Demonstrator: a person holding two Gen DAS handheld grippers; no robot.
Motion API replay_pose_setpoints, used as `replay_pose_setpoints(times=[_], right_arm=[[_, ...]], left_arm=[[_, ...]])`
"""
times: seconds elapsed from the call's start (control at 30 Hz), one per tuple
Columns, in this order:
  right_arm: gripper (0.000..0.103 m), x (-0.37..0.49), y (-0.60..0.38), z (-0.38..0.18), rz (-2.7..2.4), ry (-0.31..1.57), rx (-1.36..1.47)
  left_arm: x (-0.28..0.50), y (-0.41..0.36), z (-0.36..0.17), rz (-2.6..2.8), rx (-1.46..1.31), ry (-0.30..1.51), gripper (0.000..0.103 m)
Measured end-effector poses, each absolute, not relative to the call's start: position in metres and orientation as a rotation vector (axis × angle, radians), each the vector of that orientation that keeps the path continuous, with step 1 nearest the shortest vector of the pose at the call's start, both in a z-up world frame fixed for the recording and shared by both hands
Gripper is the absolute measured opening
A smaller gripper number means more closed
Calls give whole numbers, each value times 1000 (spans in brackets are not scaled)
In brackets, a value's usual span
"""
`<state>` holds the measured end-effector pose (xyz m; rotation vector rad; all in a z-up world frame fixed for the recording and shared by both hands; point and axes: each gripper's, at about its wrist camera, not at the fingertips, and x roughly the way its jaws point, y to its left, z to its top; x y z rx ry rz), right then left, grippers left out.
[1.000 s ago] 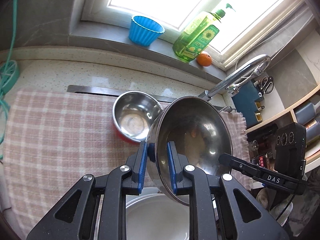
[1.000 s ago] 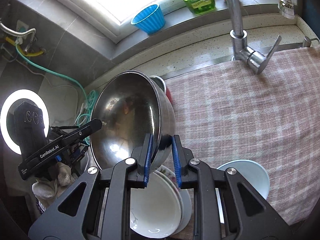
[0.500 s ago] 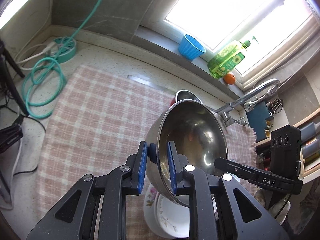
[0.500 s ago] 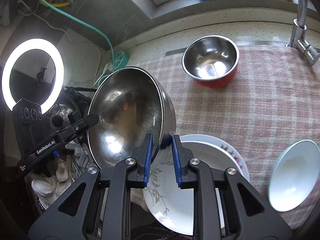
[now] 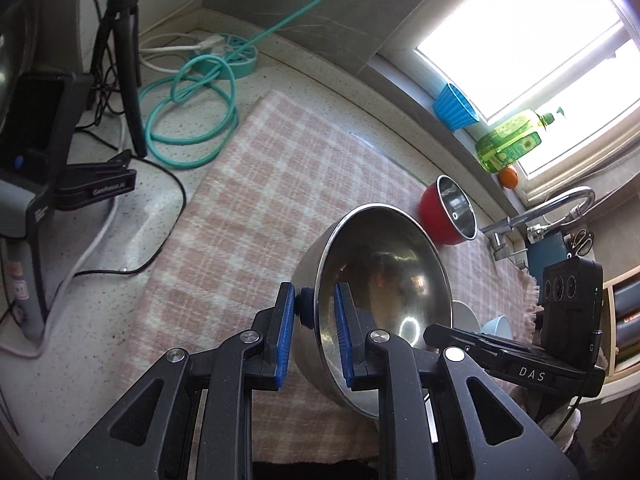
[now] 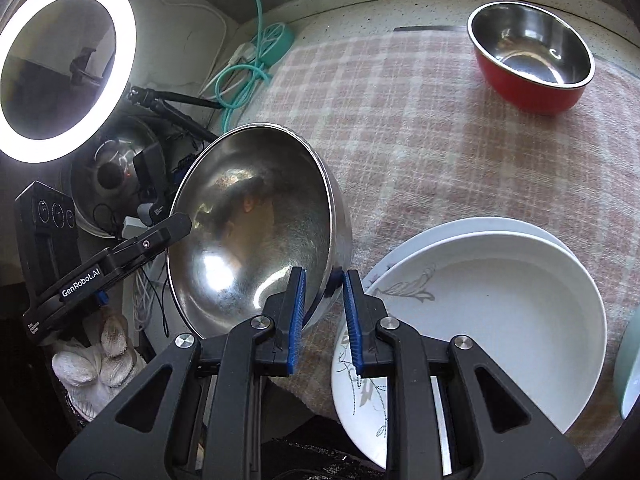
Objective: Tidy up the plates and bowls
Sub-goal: 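Lift the large steel bowl and carry it beside the plate stack, then lower the large steel bowl onto the cloth and open both grippers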
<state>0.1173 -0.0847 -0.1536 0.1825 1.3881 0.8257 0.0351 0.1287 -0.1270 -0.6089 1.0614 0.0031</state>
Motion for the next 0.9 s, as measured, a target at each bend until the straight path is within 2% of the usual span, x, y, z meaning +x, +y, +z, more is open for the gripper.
replay_pose_setpoints(times=[0.4, 0.9], right_arm=[[20, 107, -61, -172, 837, 1418, 111], [23, 106, -62, -168, 852, 1388, 104]], left_arm=[[13, 145, -157, 61, -662, 1112, 17], [12, 144, -160, 65, -653, 1141, 17]])
